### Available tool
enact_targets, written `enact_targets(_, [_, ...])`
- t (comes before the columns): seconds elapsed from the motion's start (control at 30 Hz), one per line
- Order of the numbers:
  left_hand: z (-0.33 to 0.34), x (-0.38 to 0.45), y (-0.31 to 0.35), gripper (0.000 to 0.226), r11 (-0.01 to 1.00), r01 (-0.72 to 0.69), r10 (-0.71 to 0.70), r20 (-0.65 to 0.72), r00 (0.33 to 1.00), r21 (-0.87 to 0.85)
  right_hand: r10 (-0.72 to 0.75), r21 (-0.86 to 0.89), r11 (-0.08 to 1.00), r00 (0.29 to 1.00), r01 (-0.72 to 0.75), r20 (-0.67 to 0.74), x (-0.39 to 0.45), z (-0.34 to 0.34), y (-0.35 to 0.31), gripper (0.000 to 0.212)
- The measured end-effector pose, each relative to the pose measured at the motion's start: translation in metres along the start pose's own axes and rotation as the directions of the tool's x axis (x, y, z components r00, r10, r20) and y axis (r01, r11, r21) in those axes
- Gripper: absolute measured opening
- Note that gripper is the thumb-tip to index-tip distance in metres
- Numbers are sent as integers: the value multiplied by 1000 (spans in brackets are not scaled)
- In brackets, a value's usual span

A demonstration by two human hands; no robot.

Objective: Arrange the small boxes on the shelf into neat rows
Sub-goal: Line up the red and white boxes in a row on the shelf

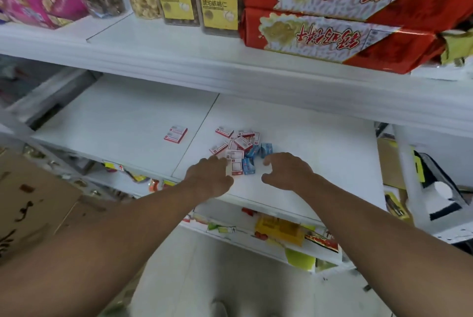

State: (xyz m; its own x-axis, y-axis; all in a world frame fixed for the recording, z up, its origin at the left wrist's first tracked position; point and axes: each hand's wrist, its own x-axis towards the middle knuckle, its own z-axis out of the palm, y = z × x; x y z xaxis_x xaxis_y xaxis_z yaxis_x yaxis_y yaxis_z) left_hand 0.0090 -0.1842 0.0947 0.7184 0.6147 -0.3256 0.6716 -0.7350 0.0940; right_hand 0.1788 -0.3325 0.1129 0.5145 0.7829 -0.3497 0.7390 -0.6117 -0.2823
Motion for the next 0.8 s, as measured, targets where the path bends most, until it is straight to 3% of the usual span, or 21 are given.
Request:
enact_targets(0.67, [18, 67, -53, 54, 997, -78, 76, -92, 993, -21, 18, -66, 998, 999, -15, 47, 68, 24, -26, 48])
enact_targets(0.8, [35, 83, -54, 61, 995, -86, 80, -136, 988, -42, 6, -90, 996, 998, -1, 55, 92, 33, -21, 32])
